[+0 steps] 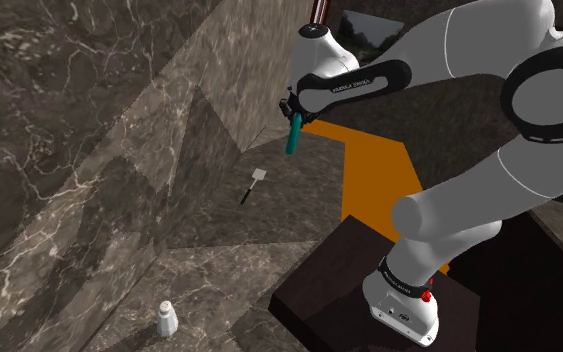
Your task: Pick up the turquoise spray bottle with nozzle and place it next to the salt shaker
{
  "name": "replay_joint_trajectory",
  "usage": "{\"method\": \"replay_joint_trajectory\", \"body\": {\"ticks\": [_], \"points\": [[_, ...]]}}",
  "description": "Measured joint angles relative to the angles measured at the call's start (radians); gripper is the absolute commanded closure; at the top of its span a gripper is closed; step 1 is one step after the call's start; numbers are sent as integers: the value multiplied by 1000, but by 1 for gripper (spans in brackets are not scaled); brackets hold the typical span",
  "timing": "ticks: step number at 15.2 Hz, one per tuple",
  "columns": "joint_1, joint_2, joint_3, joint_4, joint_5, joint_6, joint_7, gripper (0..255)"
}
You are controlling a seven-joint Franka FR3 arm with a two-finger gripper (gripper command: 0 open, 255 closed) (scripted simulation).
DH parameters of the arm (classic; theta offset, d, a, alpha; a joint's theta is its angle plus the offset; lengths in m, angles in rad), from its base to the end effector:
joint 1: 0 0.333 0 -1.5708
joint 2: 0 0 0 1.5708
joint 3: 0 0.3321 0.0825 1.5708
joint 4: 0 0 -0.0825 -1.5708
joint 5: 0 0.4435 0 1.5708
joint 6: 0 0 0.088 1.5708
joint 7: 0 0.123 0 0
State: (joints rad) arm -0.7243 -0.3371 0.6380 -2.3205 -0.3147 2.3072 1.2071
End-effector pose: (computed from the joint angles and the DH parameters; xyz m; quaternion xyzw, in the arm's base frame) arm 0.5370 -0.0478 0.4504 0.8217 -0.5098 0.2188 0.1304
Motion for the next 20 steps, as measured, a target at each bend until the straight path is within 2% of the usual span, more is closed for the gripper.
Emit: {"method": "replay_joint_trajectory", "body": {"ticks": [8, 11, 14, 20], "points": [[147, -186, 56, -105, 131, -96, 80, 255], [191, -224, 90, -108, 167, -143, 121, 255], [256, -289, 111, -122, 217, -206, 154, 255], [335, -339, 202, -101, 287, -302, 259, 255]]}}
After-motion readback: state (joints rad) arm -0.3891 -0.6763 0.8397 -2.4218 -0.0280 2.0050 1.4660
